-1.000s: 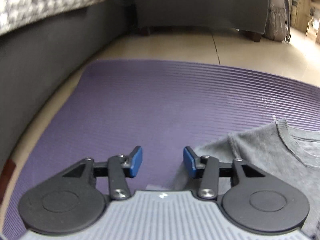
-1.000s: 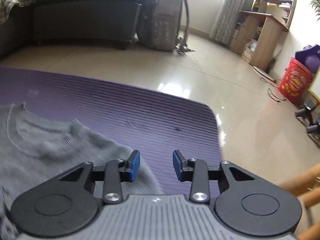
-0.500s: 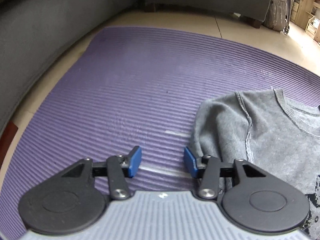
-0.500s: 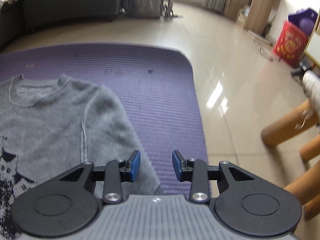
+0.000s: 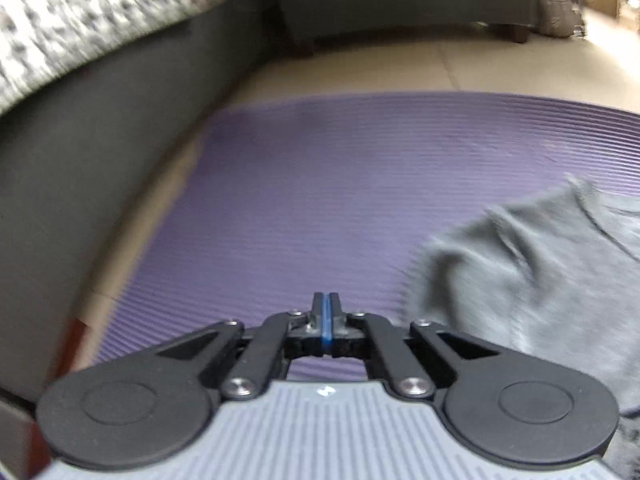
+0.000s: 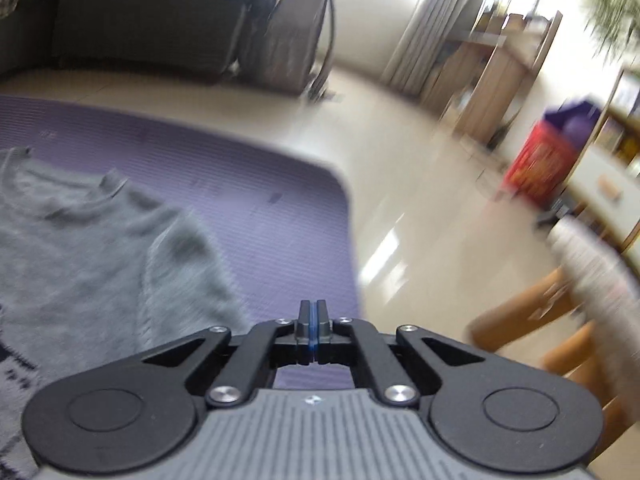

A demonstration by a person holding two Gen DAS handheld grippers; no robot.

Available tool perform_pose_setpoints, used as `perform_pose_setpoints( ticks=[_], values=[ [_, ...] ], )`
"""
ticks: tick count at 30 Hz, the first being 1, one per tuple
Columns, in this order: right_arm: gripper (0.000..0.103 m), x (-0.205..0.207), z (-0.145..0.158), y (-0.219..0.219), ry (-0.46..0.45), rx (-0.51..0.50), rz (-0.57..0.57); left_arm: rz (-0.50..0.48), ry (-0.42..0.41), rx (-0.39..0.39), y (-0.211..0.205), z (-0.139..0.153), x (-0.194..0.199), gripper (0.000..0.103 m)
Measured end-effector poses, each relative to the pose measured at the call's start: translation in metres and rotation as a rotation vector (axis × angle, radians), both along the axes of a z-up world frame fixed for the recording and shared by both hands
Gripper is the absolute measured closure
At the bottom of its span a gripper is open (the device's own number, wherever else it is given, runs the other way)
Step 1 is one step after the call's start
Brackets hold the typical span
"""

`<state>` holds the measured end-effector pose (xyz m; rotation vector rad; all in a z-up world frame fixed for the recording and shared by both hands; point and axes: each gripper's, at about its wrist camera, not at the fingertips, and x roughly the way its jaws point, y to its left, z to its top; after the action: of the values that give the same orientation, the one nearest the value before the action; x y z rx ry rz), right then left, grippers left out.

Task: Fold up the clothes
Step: 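Lower the sweater onto the mat and open both grippers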

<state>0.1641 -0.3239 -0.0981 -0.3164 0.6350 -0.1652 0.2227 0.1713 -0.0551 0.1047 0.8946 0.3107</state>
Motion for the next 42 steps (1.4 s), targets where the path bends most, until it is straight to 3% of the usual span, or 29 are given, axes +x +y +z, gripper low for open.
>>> perform_pose_setpoints(
  ticks=[1,3,4,5,7,10,13,16,18,21,23,27,28,30,32,37,40,42],
  values=[
    [0.103,0.001,0.005,-0.003,0.004,0.026,-0.009,0.005,0.005,-0.052,0.007,0.006,0.002,0.103],
    [0.097,0.004,0.011,-0.011,0.023,0.096,-0.025,0.004,0.03,-0.154,0.017,0.009,0.003,0.086],
    [0.091,0.006,0.012,-0.015,0.043,0.146,-0.029,0.002,0.064,-0.271,0.024,0.005,0.002,0.084],
    [0.088,0.007,0.012,-0.019,0.063,0.196,-0.034,0.002,0.065,-0.295,0.025,0.004,0.002,0.083],
    [0.084,0.008,0.007,-0.021,0.089,0.236,-0.034,0.02,0.07,-0.446,0.034,-0.004,-0.005,0.083],
    [0.076,0.006,-0.003,-0.017,0.141,0.24,-0.017,0.072,0.087,-0.558,0.041,-0.016,-0.008,0.08],
    [0.076,0.006,-0.01,-0.018,0.187,0.288,-0.016,0.107,0.083,-0.634,0.044,-0.025,-0.013,0.079],
    [0.076,0.005,-0.014,-0.026,0.22,0.366,-0.047,0.105,0.067,-0.734,0.04,-0.026,-0.023,0.084],
    [0.076,0.005,-0.018,-0.029,0.236,0.405,-0.064,0.1,0.069,-0.748,0.035,-0.028,-0.022,0.094],
    [0.075,0.001,-0.024,-0.03,0.235,0.386,-0.09,0.105,0.082,-0.731,0.028,-0.03,-0.02,0.102],
    [0.068,-0.002,-0.025,-0.03,0.215,0.371,-0.101,0.107,0.087,-0.701,0.024,-0.027,-0.021,0.102],
    [0.066,-0.003,-0.032,-0.033,0.241,0.431,-0.098,0.106,0.117,-0.57,0.024,-0.015,-0.021,0.103],
    [0.067,-0.003,-0.033,-0.032,0.239,0.439,-0.092,0.107,0.118,-0.549,0.024,-0.015,-0.017,0.103],
    [0.088,-0.005,-0.035,-0.032,0.236,0.455,-0.079,0.104,0.118,-0.449,0.026,-0.001,-0.009,0.103],
    [0.097,-0.005,-0.036,-0.033,0.237,0.467,-0.071,0.1,0.105,-0.363,0.028,0.013,-0.006,0.103],
    [0.099,-0.01,-0.027,-0.024,0.167,0.399,-0.052,0.062,0.069,-0.179,0.025,0.036,0.008,0.102],
    [0.099,-0.011,-0.017,-0.011,0.128,0.322,0.008,0.033,0.076,-0.136,0.018,0.035,0.018,0.1],
    [0.099,-0.015,-0.006,0.004,0.117,0.254,0.092,0.009,0.086,-0.112,0.013,0.033,0.02,0.093]
  ],
)
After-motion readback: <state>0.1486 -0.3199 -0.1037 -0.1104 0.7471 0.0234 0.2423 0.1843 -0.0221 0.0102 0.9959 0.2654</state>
